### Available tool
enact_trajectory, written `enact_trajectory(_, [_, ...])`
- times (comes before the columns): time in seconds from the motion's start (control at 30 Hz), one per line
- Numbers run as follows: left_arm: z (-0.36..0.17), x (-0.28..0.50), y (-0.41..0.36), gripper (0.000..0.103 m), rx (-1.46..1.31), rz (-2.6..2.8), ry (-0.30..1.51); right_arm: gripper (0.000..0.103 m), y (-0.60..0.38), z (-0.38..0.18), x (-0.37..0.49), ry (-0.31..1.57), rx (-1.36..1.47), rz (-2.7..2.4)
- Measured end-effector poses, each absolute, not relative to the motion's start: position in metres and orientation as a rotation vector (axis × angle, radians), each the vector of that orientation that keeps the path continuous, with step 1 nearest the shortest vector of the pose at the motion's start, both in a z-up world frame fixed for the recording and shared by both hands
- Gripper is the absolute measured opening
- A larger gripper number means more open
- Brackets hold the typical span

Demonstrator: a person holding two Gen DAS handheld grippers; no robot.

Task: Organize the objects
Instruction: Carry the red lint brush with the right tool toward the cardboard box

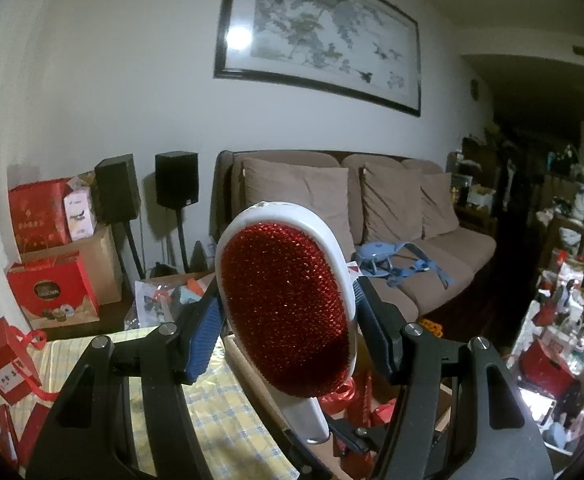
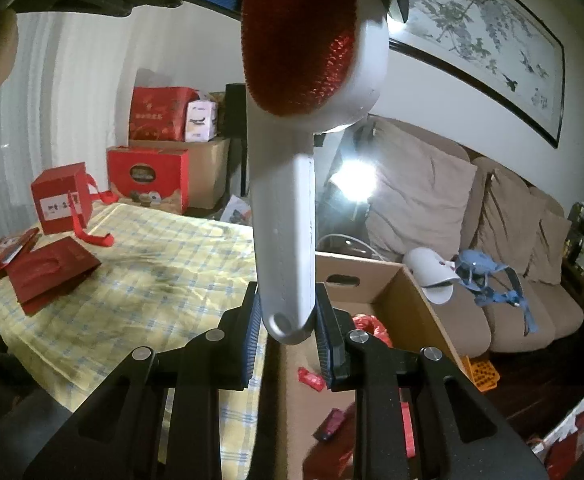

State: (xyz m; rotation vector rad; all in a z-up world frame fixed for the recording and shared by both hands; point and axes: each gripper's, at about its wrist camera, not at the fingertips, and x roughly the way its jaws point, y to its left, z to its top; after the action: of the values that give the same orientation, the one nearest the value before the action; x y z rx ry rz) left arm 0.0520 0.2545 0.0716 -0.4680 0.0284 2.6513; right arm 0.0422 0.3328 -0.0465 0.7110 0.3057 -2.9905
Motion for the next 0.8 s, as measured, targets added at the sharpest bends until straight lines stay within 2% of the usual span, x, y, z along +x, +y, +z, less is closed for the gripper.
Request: enact_trajectory(0.8, [0.069, 0.045, 0.289, 0.061, -0.468, 2.618, 0.082, 0.024, 0.359, -0.052, 0.034, 0.292, 0.723, -3.025])
